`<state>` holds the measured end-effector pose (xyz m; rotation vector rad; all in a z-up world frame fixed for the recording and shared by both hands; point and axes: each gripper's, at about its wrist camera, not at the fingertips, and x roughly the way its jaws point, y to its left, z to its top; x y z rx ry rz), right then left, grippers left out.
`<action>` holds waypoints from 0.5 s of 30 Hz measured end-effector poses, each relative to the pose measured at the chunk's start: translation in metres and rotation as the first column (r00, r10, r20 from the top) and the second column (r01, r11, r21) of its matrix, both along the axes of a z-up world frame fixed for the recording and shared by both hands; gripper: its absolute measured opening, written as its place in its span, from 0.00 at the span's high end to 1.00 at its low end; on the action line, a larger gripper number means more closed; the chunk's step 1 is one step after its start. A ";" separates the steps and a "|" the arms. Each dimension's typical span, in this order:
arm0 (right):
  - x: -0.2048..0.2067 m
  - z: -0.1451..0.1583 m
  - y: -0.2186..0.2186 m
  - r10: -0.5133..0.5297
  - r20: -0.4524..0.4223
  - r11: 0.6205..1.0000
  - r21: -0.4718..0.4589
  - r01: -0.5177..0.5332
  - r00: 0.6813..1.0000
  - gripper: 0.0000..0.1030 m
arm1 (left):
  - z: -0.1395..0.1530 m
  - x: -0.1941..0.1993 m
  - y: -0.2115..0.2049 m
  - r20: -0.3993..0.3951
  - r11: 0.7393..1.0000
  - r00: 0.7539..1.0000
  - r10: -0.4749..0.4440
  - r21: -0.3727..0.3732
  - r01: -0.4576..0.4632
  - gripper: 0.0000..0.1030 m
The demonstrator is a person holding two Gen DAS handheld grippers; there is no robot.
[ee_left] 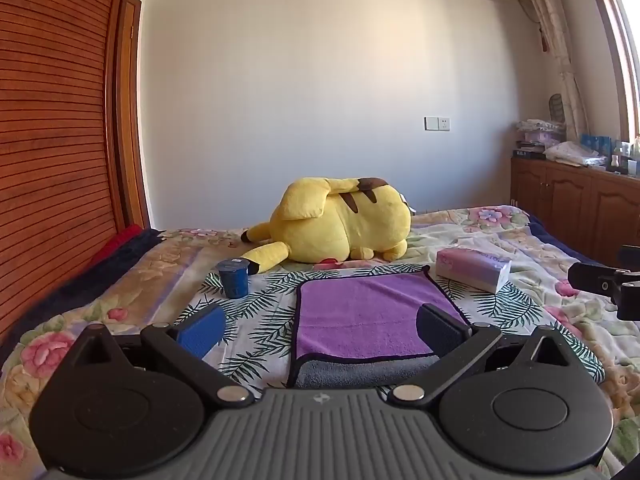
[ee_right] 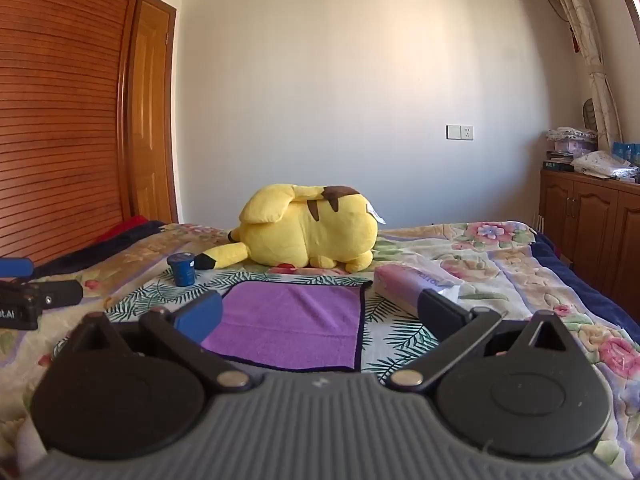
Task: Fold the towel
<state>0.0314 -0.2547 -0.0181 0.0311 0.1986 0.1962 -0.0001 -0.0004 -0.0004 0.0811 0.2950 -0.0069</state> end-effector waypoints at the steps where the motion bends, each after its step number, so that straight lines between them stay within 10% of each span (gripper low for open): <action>1: 0.000 0.000 0.000 0.000 0.001 1.000 0.000 0.000 1.000 0.00 | 0.000 0.000 0.000 -0.001 1.000 1.000 0.001 -0.001 -0.001 0.16; 15: 0.000 0.003 -0.007 -0.002 -0.004 1.000 -0.005 0.002 1.000 0.00 | -0.001 0.002 0.005 0.002 1.000 1.000 0.002 -0.005 -0.002 0.16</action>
